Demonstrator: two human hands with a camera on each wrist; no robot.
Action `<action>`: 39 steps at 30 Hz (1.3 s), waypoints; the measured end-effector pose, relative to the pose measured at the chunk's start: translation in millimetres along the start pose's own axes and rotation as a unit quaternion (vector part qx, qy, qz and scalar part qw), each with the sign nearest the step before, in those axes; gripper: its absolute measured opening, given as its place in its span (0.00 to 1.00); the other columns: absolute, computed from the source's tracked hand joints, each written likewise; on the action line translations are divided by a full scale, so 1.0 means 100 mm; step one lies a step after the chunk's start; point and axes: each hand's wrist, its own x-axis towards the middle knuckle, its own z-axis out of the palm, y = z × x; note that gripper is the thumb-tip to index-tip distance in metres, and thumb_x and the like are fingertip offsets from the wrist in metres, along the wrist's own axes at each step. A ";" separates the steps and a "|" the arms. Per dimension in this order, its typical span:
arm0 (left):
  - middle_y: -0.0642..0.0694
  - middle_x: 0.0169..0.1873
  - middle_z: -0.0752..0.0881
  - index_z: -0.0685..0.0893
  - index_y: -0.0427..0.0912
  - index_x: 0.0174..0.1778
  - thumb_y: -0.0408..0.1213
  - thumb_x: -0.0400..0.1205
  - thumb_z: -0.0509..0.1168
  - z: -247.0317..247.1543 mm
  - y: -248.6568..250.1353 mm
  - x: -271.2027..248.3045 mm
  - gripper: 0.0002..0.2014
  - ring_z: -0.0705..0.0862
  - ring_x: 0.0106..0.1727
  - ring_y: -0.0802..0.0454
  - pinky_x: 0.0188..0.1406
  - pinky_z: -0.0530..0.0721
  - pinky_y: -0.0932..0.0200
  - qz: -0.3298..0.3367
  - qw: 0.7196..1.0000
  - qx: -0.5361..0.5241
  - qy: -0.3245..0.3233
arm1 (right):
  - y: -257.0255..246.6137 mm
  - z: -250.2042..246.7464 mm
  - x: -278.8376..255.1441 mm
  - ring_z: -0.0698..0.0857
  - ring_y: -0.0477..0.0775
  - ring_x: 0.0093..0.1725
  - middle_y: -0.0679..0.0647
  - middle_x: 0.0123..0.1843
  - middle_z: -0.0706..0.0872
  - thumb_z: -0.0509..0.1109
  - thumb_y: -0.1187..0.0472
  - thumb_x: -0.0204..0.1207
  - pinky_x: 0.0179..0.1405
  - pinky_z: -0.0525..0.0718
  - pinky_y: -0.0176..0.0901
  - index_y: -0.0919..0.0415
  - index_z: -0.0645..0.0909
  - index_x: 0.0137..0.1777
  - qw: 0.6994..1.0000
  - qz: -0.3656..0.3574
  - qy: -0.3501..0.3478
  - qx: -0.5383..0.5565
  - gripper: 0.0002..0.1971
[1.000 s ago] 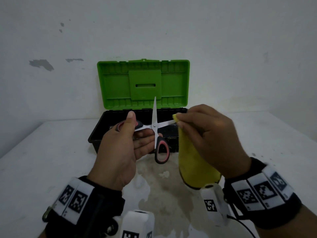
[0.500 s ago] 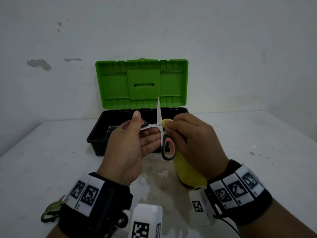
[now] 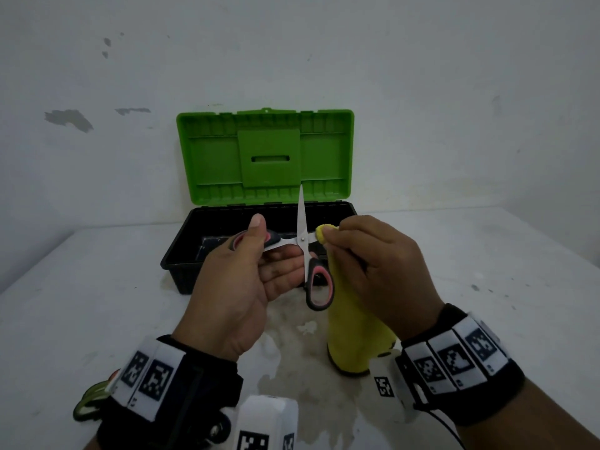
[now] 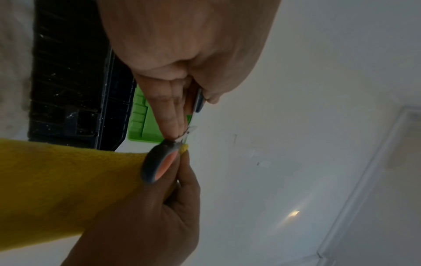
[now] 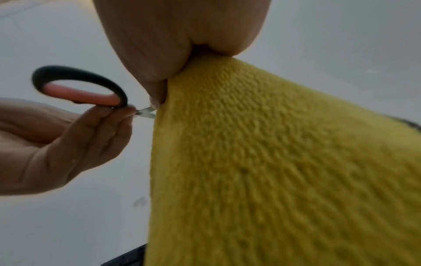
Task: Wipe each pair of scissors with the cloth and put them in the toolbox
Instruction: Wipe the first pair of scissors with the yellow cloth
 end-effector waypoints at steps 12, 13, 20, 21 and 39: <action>0.37 0.30 0.90 0.81 0.38 0.46 0.49 0.85 0.63 -0.20 -0.05 0.09 0.15 0.91 0.29 0.48 0.24 0.86 0.60 0.008 0.996 0.083 0.031 | 0.50 -0.21 -0.06 0.84 0.44 0.44 0.52 0.45 0.89 0.76 0.66 0.76 0.50 0.85 0.37 0.60 0.90 0.51 0.990 0.113 -0.057 -0.056 0.06; 0.37 0.30 0.90 0.82 0.38 0.47 0.49 0.85 0.64 -0.22 -0.06 0.10 0.16 0.91 0.29 0.48 0.24 0.86 0.60 0.015 0.994 0.104 0.033 | 0.48 -0.24 -0.03 0.83 0.41 0.44 0.52 0.45 0.90 0.76 0.67 0.75 0.52 0.82 0.29 0.60 0.90 0.51 0.991 0.119 -0.049 -0.046 0.06; 0.37 0.30 0.90 0.83 0.39 0.45 0.49 0.85 0.63 -0.24 -0.05 0.09 0.16 0.90 0.29 0.46 0.27 0.87 0.57 0.038 0.983 0.181 -0.003 | -0.03 -0.17 0.14 0.85 0.41 0.46 0.47 0.49 0.89 0.75 0.60 0.77 0.47 0.84 0.33 0.57 0.90 0.55 0.989 0.047 -0.138 0.035 0.08; 0.37 0.30 0.90 0.83 0.39 0.44 0.49 0.85 0.63 -0.24 -0.05 0.08 0.16 0.90 0.29 0.45 0.28 0.87 0.56 0.043 0.981 0.189 -0.013 | -0.08 -0.12 0.14 0.85 0.42 0.46 0.46 0.49 0.88 0.74 0.59 0.78 0.46 0.84 0.36 0.56 0.90 0.55 0.987 0.034 -0.151 0.038 0.08; 0.31 0.29 0.88 0.82 0.33 0.48 0.51 0.77 0.66 -0.40 0.05 0.01 0.22 0.89 0.30 0.37 0.26 0.87 0.54 0.050 0.974 0.202 -0.088 | -0.25 0.00 0.09 0.88 0.49 0.44 0.49 0.48 0.90 0.73 0.59 0.80 0.39 0.87 0.49 0.59 0.91 0.50 0.996 0.024 -0.076 0.032 0.07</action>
